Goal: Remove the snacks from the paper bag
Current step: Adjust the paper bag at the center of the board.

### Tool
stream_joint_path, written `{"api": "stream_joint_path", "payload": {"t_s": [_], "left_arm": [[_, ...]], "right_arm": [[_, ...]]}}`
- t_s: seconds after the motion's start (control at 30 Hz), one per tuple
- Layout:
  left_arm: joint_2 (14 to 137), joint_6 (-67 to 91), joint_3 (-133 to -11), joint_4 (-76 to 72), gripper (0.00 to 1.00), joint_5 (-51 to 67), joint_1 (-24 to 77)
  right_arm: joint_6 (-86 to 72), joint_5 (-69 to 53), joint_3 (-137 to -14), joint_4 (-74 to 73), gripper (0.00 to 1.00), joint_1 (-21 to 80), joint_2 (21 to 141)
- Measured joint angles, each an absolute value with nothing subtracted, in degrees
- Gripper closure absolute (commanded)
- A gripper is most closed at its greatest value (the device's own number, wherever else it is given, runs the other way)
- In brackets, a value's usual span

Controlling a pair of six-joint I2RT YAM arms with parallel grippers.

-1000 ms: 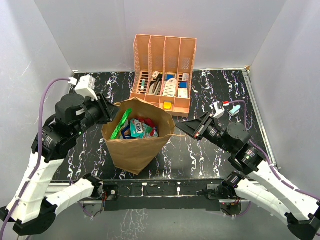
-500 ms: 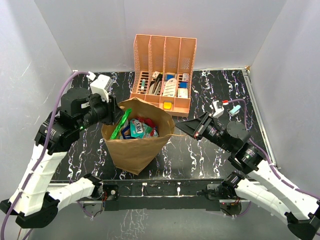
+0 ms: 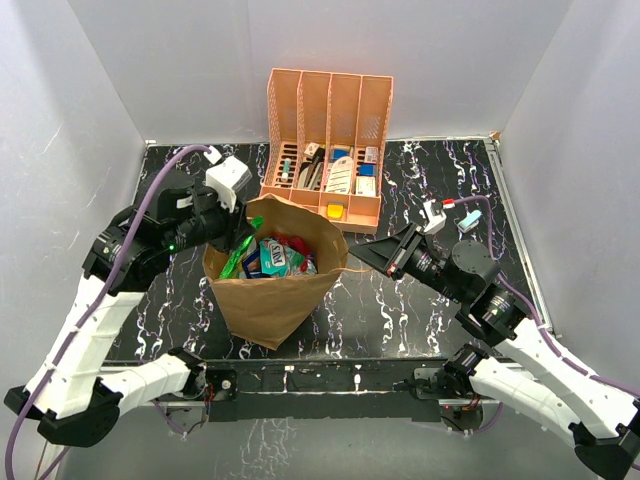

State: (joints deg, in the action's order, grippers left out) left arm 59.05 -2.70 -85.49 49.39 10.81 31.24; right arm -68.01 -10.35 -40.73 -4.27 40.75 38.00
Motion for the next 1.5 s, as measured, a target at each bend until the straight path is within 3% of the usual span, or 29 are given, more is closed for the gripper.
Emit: {"api": "stream_joint_path", "payload": {"t_s": [0.13,0.4,0.6,1.0,1.23,1.5], "left_arm": [[60.4,-3.75,-85.52,49.8,1.0,9.63,31.24],[58.65,6.48,-87.22,47.62,1.0,-0.16,31.24],[58.98,13.72,-92.01,48.47,1.0,-11.62,31.27],[64.9,7.31,-99.07,46.74,1.0,-27.24,31.24],[56.23,4.21,-85.3,36.77,1.0,-23.4,30.92],[46.89,7.18,-69.36,28.82,1.0,-6.33,30.87]], "right_arm": [[-67.96,-10.44,-40.73,-4.27,0.93,40.75,38.0],[-64.69,-13.1,-41.63,-4.49,0.93,40.75,40.91],[-56.97,-21.21,-49.5,-6.76,0.93,40.75,51.37],[-54.08,-28.47,-54.22,-0.99,0.92,44.16,67.51],[-54.04,-26.89,-52.38,2.92,0.92,45.54,70.54],[-53.87,-23.9,-37.91,0.99,0.9,45.54,62.92]]}}
